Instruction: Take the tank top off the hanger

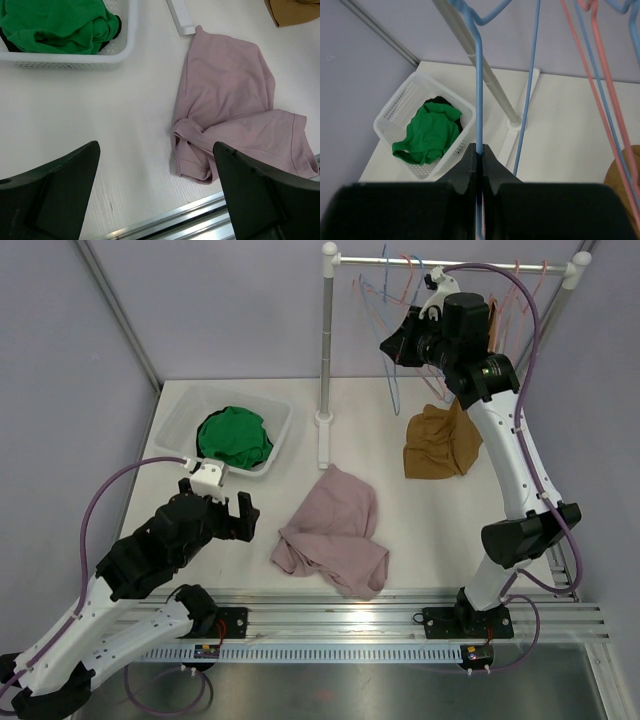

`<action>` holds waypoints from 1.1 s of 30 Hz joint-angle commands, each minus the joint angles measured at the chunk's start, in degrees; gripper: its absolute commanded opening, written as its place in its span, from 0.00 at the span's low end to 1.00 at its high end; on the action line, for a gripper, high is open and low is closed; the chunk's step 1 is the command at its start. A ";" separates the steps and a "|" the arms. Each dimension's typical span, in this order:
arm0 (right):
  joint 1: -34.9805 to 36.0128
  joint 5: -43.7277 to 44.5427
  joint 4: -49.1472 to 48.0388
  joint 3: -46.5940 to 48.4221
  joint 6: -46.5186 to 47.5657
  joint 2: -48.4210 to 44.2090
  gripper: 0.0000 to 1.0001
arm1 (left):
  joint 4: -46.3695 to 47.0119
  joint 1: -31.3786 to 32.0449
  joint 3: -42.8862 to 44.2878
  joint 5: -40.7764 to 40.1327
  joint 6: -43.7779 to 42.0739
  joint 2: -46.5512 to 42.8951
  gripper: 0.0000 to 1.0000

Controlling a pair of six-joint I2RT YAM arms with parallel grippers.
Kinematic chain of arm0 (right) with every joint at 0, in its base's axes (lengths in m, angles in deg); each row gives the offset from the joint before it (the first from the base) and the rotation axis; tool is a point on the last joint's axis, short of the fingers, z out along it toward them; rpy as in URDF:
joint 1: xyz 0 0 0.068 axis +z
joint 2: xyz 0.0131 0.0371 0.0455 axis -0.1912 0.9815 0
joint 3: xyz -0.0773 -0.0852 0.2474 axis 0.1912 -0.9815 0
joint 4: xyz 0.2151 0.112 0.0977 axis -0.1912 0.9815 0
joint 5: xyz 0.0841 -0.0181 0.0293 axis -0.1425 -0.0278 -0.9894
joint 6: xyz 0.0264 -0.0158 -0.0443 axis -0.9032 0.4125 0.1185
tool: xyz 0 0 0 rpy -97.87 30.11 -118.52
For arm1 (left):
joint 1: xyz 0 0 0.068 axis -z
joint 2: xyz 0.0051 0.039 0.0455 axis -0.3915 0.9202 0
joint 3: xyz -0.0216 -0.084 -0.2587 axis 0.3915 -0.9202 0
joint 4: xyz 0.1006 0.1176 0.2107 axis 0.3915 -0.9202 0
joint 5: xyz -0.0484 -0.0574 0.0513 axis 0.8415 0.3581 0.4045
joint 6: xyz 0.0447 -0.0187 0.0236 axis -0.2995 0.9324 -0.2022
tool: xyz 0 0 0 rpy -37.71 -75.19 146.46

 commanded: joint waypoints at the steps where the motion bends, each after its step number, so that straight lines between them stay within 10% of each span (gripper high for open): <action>1: -2.41 -1.91 -5.76 4.47 -2.07 2.15 0.00 | 3.23 -0.28 -0.22 0.62 -0.88 -0.08 0.99; 9: -4.44 -5.70 -3.66 12.12 -3.57 10.59 0.00 | 3.41 -0.45 -0.31 1.33 -1.06 -0.17 0.99; 16: -4.35 -6.58 -10.06 0.71 -5.76 6.03 0.01 | 3.76 -1.50 -0.31 2.29 -1.23 -0.43 0.99; 23: -4.44 -7.89 -9.46 -1.24 -5.68 2.87 0.65 | 3.93 -3.09 0.04 4.05 -1.23 0.36 0.99; 27: -4.35 -8.42 -8.32 -1.59 -5.41 -1.60 0.68 | 3.50 -3.35 1.44 3.27 1.05 1.24 0.99; 33: -4.44 -8.42 -7.79 -7.21 -3.92 -12.49 0.99 | 4.10 -3.27 1.98 3.16 8.52 5.54 0.99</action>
